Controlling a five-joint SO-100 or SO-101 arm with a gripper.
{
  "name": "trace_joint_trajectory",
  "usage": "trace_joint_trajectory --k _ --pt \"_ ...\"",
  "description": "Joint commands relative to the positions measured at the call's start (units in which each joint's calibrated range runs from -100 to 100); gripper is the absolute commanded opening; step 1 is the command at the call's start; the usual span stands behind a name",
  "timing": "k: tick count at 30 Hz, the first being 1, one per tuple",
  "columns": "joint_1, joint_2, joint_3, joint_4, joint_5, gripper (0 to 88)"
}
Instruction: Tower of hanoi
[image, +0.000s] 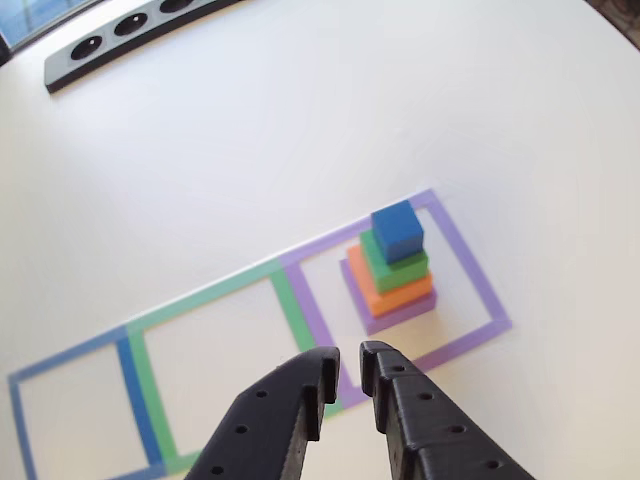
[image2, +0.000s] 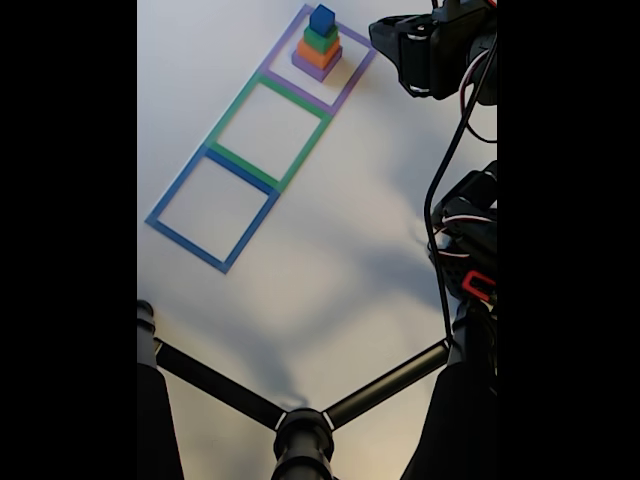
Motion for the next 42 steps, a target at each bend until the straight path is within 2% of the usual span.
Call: trace_joint_trajectory --k 1,3,5,17,19,22,27,31,37,42 --pt "3.3 -1.7 -2.5 1.9 16.9 0.0" --pt "5.2 -2.9 -2.5 2.8 20.8 0.0" --pt "7.1 -3.6 -2.6 3.5 22.6 0.0" --pt "14.9 -4.4 -2.2 4.5 22.6 1.6" --pt "16.8 -4.0 -1.2 5.4 22.6 6.0" --pt "19.2 -3.1 -1.2 3.8 22.6 3.3" --pt "22.6 -2.3 -0.1 2.8 22.6 13.7" --pt "24.1 -2.1 3.2 -1.3 22.6 20.3" --pt "23.8 -3.2 12.1 -7.6 22.6 25.2" --pt "21.0 -4.9 25.8 -22.9 22.6 29.2"
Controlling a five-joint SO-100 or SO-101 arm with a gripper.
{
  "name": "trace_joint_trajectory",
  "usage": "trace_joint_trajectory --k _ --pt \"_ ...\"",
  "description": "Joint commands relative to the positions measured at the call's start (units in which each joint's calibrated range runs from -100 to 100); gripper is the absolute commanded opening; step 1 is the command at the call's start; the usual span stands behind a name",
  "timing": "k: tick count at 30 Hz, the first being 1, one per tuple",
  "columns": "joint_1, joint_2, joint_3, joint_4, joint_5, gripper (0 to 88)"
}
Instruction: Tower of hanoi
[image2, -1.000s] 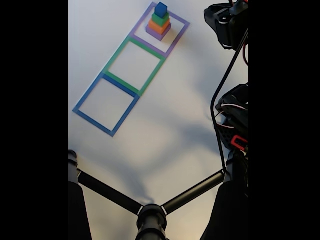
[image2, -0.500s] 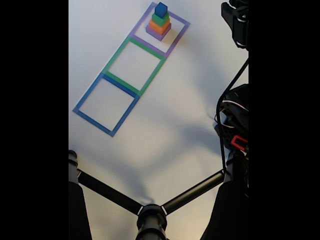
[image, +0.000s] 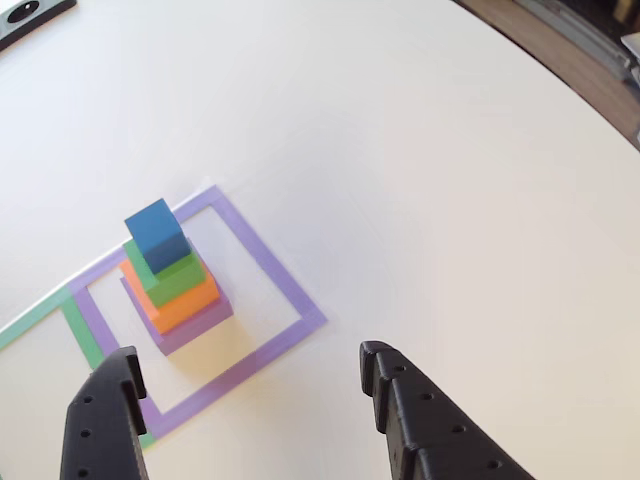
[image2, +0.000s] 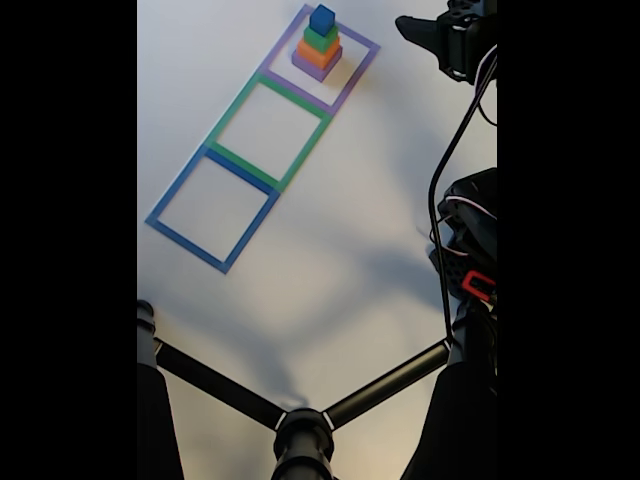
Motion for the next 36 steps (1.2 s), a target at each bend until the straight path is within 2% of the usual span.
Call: trace_joint_trajectory --k 1,12,36 --pt "-3.4 -1.8 10.2 -15.5 0.0 29.9" --pt "-7.9 6.3 26.5 -44.8 0.0 38.3" --pt "-11.5 38.1 30.7 -85.8 0.0 40.7"
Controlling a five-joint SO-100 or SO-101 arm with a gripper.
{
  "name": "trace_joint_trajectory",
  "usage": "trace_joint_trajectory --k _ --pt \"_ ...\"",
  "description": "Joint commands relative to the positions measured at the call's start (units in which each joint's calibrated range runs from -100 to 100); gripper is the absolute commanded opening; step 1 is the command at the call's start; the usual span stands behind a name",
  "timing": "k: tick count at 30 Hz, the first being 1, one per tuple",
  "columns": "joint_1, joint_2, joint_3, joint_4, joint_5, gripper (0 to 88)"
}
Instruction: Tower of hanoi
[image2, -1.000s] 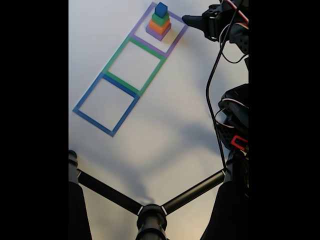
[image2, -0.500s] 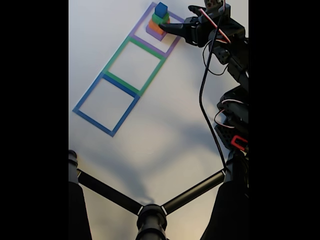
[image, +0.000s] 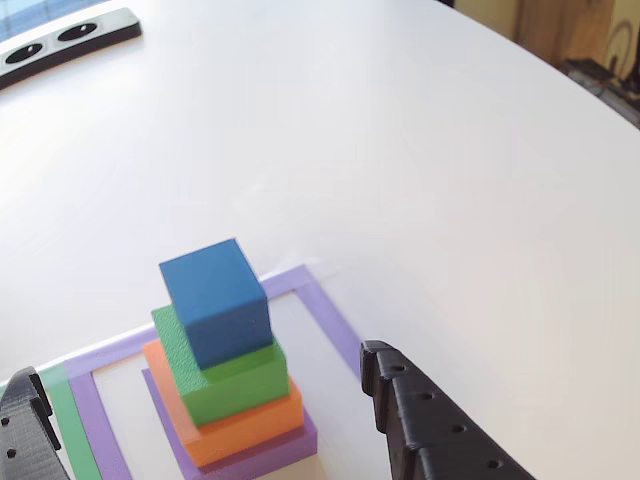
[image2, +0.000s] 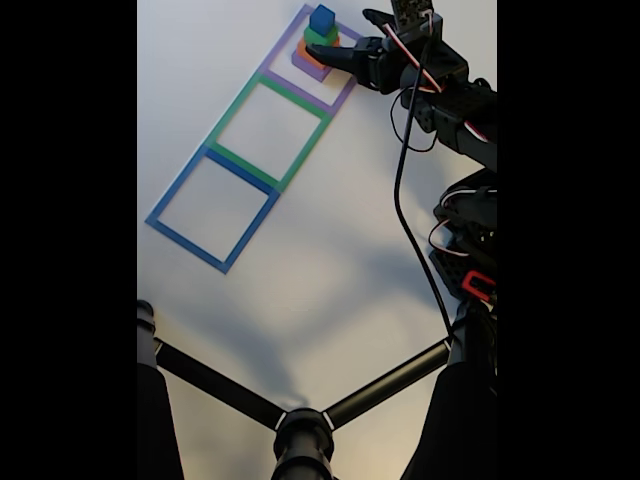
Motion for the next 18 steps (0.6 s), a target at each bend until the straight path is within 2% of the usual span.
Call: trace_joint_trajectory --k 1,18 --pt "-1.2 3.6 -2.3 -6.1 0.0 40.7" --pt "-3.1 13.7 -13.3 -7.2 0.0 41.2"
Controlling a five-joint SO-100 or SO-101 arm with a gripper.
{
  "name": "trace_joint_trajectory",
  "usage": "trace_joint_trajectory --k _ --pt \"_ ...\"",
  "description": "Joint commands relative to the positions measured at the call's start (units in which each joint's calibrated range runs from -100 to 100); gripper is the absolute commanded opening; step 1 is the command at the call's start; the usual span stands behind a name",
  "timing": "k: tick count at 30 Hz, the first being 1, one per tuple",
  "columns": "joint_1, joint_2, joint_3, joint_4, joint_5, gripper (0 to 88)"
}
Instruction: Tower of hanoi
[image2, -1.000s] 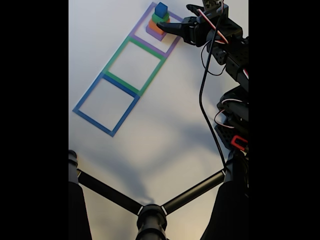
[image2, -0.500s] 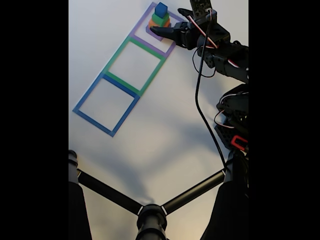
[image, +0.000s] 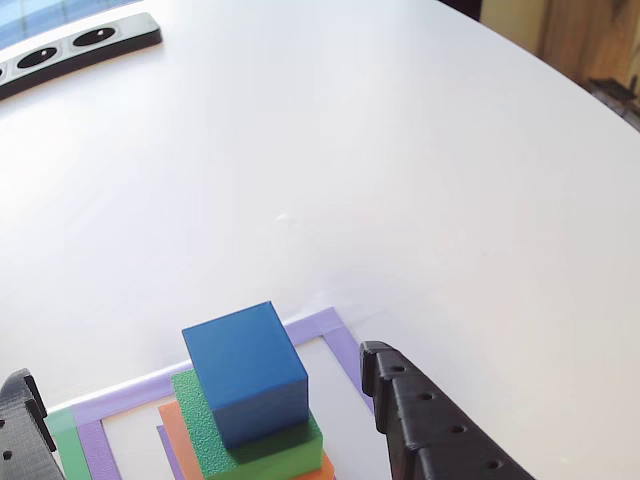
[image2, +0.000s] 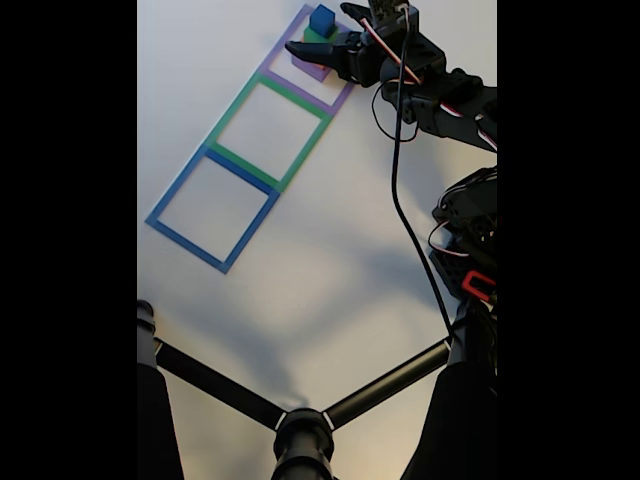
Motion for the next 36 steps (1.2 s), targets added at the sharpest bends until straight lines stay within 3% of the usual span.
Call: trace_joint_trajectory --k 1,12,22,36 --pt "-0.8 0.8 -4.7 -1.6 0.0 41.2" --pt "-0.5 1.9 -5.0 -1.5 0.0 37.7" --pt "-1.4 1.8 -4.4 -1.5 0.0 26.9" --pt "-1.7 2.0 -3.7 -1.7 0.0 23.0"
